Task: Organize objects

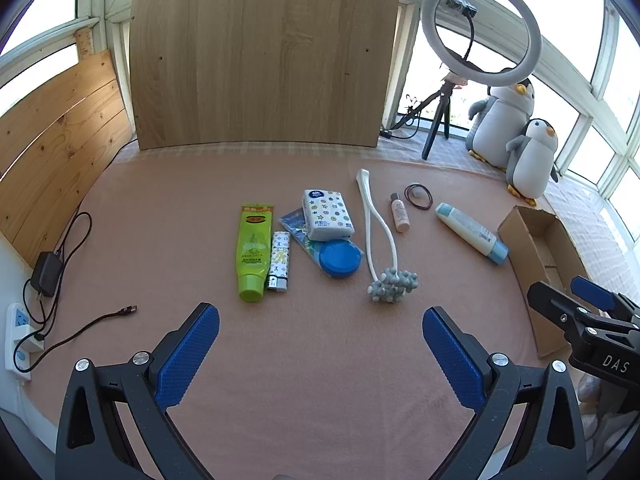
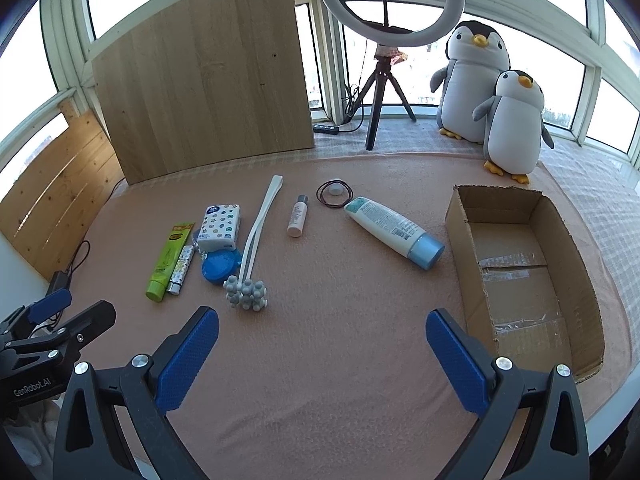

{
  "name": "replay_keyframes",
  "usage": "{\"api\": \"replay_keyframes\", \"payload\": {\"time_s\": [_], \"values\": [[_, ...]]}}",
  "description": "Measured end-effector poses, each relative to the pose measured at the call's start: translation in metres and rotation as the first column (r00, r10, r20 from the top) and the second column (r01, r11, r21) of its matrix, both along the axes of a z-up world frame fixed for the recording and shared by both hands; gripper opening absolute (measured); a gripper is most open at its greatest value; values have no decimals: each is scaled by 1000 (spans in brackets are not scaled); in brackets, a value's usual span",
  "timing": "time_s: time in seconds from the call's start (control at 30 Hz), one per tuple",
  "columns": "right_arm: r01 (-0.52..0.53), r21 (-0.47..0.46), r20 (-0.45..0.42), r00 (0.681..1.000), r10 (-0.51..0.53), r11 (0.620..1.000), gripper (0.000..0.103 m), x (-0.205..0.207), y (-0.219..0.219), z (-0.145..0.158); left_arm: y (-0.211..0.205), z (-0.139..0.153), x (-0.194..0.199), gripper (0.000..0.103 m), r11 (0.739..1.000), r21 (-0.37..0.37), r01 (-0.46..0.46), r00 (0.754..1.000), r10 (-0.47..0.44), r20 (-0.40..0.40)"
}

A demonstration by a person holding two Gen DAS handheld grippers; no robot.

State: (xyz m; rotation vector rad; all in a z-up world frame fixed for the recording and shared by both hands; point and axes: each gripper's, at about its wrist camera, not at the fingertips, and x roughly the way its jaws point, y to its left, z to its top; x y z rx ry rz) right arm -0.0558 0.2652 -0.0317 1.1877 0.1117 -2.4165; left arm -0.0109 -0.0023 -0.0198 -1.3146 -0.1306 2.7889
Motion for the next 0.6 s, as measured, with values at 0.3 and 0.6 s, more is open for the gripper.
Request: {"api": "replay_keyframes", "payload": {"time_s": [0.3,0.6], "values": [[-10,0,4,1000,10,1000,102,0,0,-1,0,0,0,103,1000,0,-2,1000,2,0],[-19,-2,10,1000,19,1000,102,1,1,-2,3,-2,2,103,1000,0,3,1000,-3,1]]}}
